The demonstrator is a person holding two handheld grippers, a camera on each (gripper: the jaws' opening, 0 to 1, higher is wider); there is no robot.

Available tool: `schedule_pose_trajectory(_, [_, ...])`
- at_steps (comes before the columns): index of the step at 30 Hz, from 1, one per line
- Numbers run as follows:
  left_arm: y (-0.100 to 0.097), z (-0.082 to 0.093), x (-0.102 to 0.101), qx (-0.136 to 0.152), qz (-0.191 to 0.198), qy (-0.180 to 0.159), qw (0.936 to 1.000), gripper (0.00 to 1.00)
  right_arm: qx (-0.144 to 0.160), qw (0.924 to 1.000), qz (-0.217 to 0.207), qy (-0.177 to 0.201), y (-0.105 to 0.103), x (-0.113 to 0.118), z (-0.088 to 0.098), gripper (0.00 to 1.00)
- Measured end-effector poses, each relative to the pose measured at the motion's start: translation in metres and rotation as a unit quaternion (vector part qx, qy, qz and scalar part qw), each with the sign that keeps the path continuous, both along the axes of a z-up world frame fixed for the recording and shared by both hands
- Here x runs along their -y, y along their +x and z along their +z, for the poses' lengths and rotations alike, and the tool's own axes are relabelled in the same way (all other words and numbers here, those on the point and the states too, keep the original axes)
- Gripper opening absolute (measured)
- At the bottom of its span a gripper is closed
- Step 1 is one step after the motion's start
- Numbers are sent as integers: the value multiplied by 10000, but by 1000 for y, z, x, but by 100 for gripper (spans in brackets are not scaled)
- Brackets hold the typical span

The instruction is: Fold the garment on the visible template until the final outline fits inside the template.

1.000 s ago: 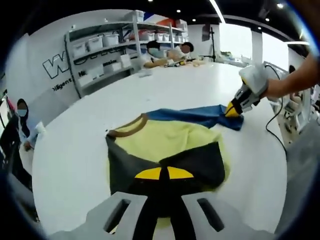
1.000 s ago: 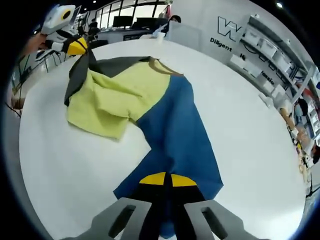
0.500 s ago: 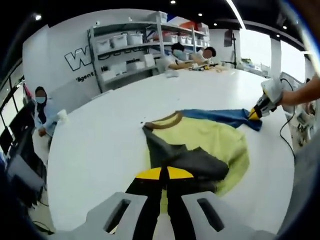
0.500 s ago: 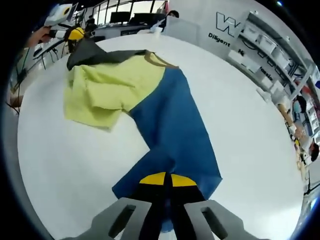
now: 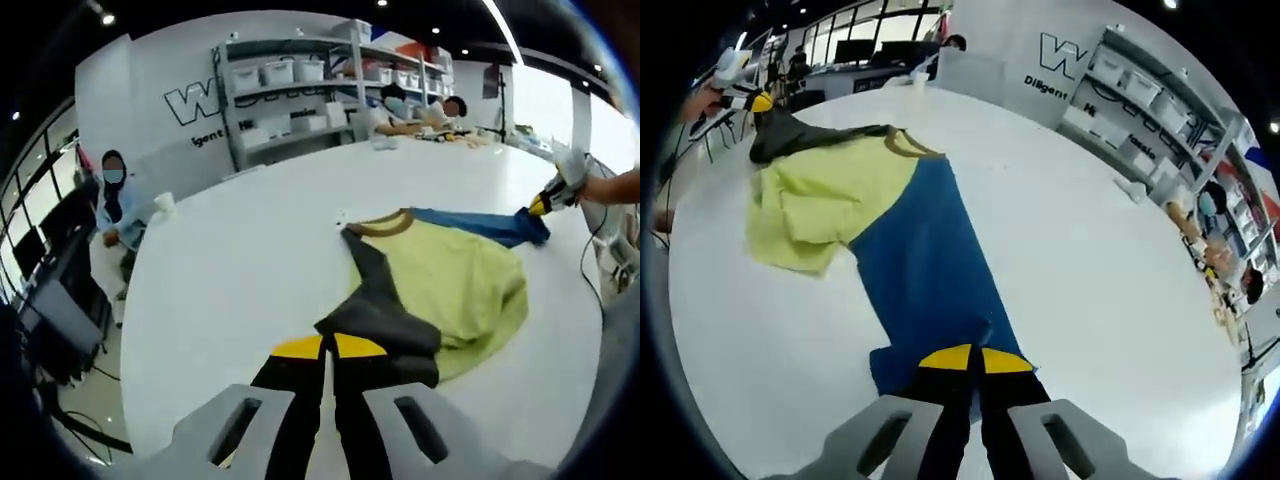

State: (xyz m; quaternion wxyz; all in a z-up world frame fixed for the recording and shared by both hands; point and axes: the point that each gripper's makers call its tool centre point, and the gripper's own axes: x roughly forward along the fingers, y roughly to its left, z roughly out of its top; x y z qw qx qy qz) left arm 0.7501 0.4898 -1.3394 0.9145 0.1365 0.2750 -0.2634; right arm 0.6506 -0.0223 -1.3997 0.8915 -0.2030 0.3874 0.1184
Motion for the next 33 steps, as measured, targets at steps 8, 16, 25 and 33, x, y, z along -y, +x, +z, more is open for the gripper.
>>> schedule_pose_trajectory(8, [6, -2, -35, -24, 375, 38, 9993, 8, 123, 9996, -265, 4, 4, 23, 11, 0])
schedule_pose_trajectory(16, [17, 3, -65, 41, 578, 204, 9981, 7, 197, 9989, -301, -287, 6, 44, 30, 0])
schedule_pose_trajectory(25, [25, 2, -84, 19, 556, 429, 9975, 7, 200, 9971, -327, -662, 12, 78, 43, 0])
schedule_pose_trajectory(33, [20, -5, -98, -108, 584, 592, 9965, 7, 107, 9958, -267, -864, 16, 94, 39, 0])
